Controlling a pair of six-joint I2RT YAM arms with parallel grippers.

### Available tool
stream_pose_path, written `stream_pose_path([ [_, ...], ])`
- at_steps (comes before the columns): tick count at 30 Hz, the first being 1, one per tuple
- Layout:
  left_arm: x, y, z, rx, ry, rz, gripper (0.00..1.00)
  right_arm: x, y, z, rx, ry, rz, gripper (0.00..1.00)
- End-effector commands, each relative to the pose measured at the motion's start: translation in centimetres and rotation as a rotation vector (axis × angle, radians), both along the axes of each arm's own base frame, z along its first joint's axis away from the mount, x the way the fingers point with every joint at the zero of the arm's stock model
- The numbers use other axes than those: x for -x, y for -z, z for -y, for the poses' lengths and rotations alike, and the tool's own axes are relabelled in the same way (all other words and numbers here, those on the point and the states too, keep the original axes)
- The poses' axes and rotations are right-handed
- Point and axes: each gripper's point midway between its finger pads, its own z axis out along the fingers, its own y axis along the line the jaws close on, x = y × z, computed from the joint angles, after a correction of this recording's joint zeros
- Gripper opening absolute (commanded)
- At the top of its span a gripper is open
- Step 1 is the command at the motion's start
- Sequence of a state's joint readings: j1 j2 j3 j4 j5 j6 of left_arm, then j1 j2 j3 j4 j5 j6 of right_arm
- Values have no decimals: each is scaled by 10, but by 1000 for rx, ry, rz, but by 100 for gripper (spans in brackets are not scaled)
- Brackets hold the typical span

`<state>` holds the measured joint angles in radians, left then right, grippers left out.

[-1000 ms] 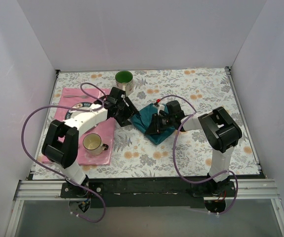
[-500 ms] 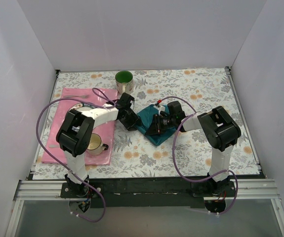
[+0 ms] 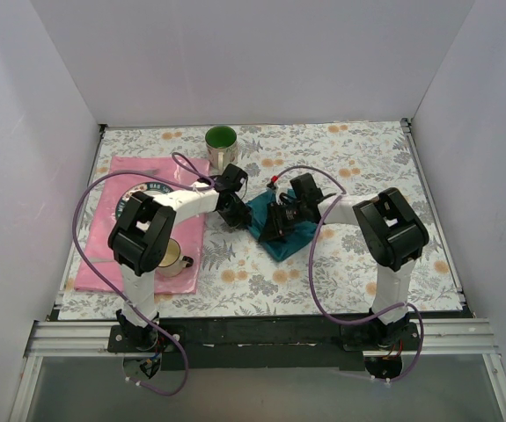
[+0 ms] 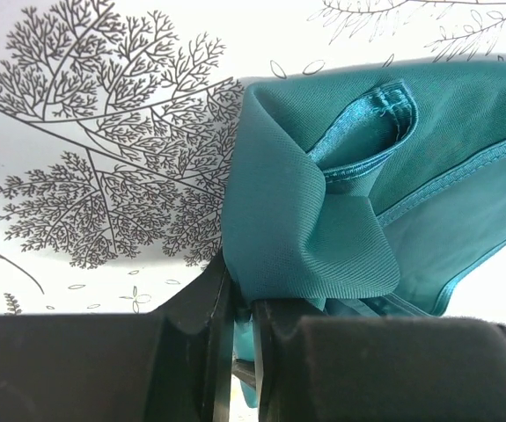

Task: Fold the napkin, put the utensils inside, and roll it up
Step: Roll the napkin with the utensil

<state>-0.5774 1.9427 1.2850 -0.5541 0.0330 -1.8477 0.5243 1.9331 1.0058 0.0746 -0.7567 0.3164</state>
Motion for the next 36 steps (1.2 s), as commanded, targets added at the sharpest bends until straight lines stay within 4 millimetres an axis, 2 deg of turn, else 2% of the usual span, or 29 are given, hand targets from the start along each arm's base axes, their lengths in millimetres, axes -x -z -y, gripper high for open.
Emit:
stream_pose_path([
  [1,21,19,-22,-140,-17,-70,0,1,8,25,241,-26,102,22],
  [5,29,14,-14,-120,-34,-89,0,-6,-9,23,334,-11,221,31],
  [6,30,12,-13,-117,-41,-91,0,-8,-19,22,335,-2,258,35],
  [10,36,8,-10,-115,-74,-123,0,-10,-36,14,340,11,380,45],
  [11,36,7,-9,-112,-77,-128,0,-8,-38,10,338,7,406,48],
  [12,37,6,-8,-108,-77,-131,0,-8,-41,7,333,6,421,55],
  [15,40,5,-8,-108,-97,-150,0,-7,-46,-4,319,-1,473,57],
  [19,44,1,-8,-98,-120,-171,0,-4,-39,-12,325,11,519,56],
  [27,51,-1,-4,-69,-150,-215,0,16,-28,-26,274,24,590,53],
  [29,51,-2,-2,-60,-148,-219,0,21,-18,-24,303,28,595,52],
  [32,51,-2,-1,-60,-152,-226,0,14,-3,-16,374,74,613,50],
  [36,56,-1,-3,-56,-153,-231,0,12,14,4,467,132,611,28],
])
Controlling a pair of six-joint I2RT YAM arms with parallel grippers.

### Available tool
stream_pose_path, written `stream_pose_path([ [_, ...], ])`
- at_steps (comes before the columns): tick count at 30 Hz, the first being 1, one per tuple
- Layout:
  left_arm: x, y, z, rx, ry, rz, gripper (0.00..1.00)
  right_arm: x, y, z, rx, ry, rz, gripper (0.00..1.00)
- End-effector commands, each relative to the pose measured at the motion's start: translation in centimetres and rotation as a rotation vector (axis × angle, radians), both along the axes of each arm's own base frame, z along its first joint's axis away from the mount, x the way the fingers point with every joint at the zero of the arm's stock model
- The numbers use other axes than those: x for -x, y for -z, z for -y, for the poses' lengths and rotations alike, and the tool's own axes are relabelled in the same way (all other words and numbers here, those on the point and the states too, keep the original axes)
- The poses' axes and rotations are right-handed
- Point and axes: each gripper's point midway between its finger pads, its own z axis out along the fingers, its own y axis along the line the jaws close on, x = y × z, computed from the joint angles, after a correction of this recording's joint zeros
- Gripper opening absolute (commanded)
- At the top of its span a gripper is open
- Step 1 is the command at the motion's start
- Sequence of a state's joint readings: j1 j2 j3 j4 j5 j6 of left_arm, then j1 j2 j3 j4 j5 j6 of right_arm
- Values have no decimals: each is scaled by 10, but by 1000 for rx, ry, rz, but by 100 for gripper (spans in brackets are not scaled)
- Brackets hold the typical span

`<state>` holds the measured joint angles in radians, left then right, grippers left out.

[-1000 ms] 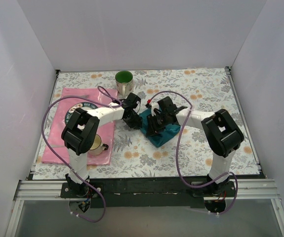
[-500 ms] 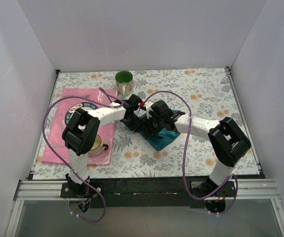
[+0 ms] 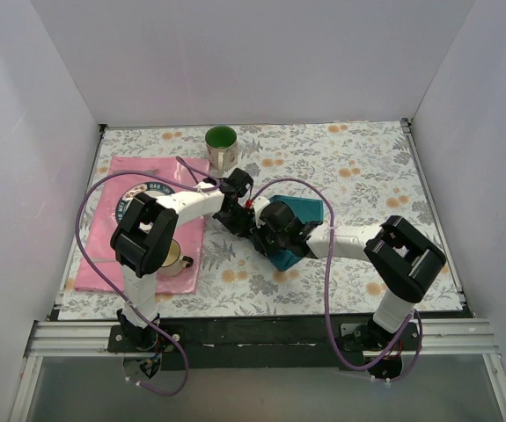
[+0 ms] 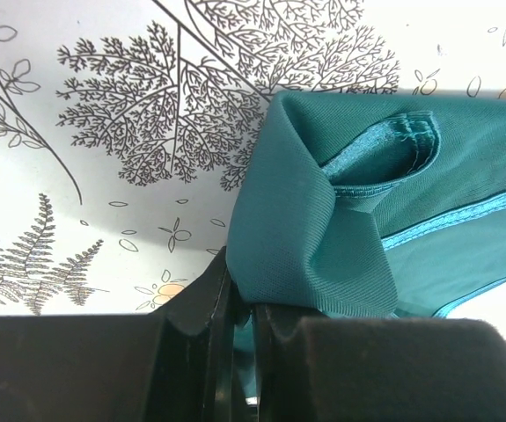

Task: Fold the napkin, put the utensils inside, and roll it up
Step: Roll the napkin with the utensil

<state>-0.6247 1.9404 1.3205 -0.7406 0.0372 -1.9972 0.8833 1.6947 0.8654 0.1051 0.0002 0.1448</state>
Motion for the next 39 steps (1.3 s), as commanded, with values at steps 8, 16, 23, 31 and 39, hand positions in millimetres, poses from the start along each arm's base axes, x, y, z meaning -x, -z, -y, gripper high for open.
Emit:
stream_pose_path([
  [8,0,-26,-2,57,75,143,31,17,35,22,-2,78,-73,1],
  [16,-18,-85,-17,71,153,443,70,35,42,27,-205,59,-300,1],
  [23,-9,-87,-13,157,185,420,70,43,30,30,-476,34,-635,1],
  [31,-4,-66,24,292,291,345,66,29,25,38,-634,63,-845,1],
  [39,15,-30,20,295,81,153,59,18,15,36,-695,99,-828,1],
])
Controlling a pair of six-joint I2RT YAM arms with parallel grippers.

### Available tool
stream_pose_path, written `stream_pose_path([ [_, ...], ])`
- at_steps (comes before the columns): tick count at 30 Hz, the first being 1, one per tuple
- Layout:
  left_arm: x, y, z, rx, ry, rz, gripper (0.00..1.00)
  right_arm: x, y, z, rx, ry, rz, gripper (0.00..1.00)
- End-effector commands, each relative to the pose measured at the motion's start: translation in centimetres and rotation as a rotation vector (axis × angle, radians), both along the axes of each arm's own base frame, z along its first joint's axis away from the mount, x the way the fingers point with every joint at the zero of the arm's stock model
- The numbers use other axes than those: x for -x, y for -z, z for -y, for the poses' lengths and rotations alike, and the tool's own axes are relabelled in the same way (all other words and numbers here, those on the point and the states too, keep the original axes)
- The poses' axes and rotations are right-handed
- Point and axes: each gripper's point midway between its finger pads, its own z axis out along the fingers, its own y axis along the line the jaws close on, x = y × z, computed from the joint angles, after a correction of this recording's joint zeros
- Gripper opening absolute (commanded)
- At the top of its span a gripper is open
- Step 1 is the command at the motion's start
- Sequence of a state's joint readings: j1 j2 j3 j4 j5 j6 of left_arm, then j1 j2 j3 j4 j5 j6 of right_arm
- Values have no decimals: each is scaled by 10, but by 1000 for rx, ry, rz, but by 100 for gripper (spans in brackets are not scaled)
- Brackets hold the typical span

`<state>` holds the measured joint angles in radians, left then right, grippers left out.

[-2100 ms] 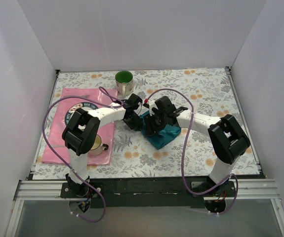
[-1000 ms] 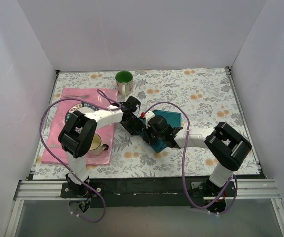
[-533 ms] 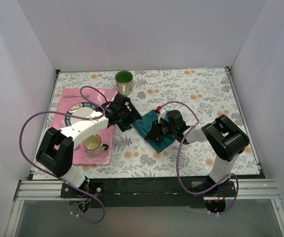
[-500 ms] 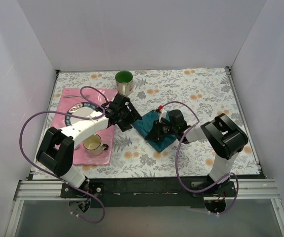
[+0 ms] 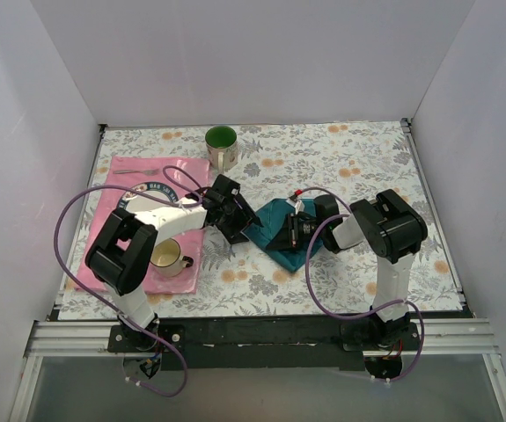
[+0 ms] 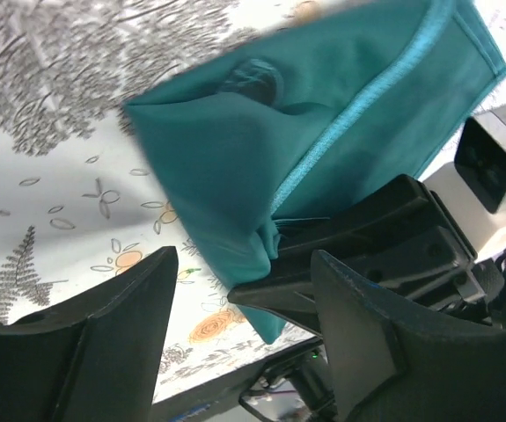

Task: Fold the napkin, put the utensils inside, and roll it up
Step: Roll the napkin with the utensil

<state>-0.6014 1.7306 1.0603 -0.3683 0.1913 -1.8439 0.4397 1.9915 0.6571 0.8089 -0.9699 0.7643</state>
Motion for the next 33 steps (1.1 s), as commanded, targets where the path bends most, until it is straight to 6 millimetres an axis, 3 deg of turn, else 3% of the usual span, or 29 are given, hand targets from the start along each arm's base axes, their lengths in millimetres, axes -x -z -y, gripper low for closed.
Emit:
stream_pose_path([
  [1,14,8,4,40,-94,-108,57,11,11,4,10,47,-128,1],
  [3,19,17,1,29,-135,-154,54,9,9,3,-4,59,-121,1],
  [12,30,58,-1,-129,-162,-219,58,8,11,3,-11,76,-139,1],
  [15,36,74,-7,-174,-175,-232,54,9,11,3,-7,72,-137,1],
  [16,38,77,-8,-176,-180,-235,39,8,10,3,-3,70,-129,1],
  [17,42,83,-12,-169,-188,-234,32,9,14,5,21,72,-149,1],
  [19,43,86,-14,-171,-194,-226,22,1,14,4,48,58,-72,1],
  [20,42,88,-17,-188,-186,-215,21,8,24,9,110,51,-130,1],
  [22,42,91,-19,-203,-181,-210,16,2,27,13,175,33,-42,1],
  [23,43,92,-20,-205,-179,-212,11,-7,24,12,198,29,-6,3],
  [24,44,95,-20,-206,-176,-219,9,1,30,18,266,8,-49,6],
  [26,44,95,-18,-201,-166,-222,5,-19,23,19,336,-22,85,12],
  [27,45,94,-17,-197,-161,-223,5,-10,24,24,393,-46,61,15],
  [28,45,93,-16,-194,-156,-224,4,-17,21,31,458,-52,138,18],
  [29,45,92,-16,-192,-152,-219,3,-26,11,30,489,-54,187,25],
  [30,43,88,-15,-186,-148,-210,3,-18,8,32,540,-80,192,28],
  [32,42,85,-13,-180,-144,-208,0,-29,-7,38,630,-67,319,38],
  [33,41,82,-12,-176,-144,-206,0,-30,-17,31,647,-77,374,41],
])
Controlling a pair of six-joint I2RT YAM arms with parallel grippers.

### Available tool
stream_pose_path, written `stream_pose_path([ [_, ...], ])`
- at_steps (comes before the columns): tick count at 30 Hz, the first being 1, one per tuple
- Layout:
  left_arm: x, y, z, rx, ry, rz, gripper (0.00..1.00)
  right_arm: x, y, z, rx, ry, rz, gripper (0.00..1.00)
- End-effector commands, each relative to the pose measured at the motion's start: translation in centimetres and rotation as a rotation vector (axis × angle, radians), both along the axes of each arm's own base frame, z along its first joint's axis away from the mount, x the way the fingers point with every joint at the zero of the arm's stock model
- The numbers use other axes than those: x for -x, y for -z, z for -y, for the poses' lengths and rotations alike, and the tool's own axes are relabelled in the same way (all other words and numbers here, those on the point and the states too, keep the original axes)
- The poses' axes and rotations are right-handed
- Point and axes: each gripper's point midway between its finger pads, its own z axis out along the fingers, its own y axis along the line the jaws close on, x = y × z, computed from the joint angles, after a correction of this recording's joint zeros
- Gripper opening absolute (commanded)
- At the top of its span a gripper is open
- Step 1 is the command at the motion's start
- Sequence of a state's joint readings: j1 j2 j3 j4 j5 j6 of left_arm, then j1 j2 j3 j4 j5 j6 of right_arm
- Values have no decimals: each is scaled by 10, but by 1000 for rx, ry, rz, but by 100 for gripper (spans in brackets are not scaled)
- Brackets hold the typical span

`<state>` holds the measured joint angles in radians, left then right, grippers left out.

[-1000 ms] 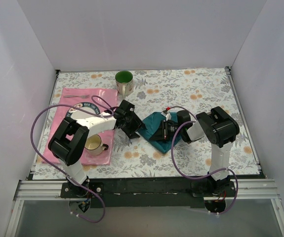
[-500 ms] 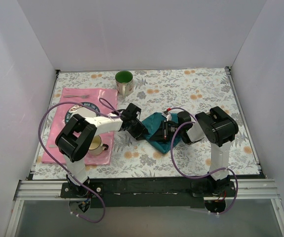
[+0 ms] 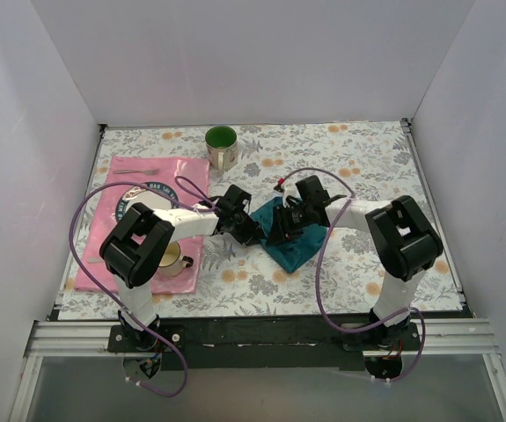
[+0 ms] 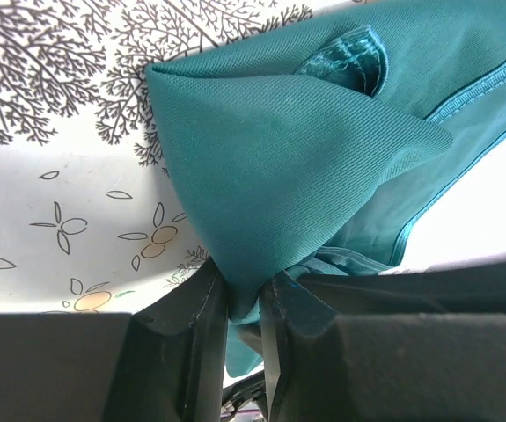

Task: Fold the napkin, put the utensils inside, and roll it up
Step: Roll the napkin with the utensil

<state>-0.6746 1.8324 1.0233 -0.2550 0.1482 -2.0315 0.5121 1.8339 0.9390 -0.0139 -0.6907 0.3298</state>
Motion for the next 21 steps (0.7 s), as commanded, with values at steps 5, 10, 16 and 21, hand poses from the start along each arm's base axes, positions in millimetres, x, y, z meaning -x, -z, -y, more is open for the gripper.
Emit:
stream_pose_path([
  [5,27,33,-31,-170,-25,-121,0,-17,-46,18,383,-13,483,54],
  [10,28,29,-28,-154,-28,-133,0,-6,-43,0,445,0,606,80],
  [16,27,22,-26,-139,-34,-135,0,5,-22,-13,486,11,674,68],
  [21,27,20,-27,-130,-45,-140,0,20,-6,-18,494,-30,685,54],
])
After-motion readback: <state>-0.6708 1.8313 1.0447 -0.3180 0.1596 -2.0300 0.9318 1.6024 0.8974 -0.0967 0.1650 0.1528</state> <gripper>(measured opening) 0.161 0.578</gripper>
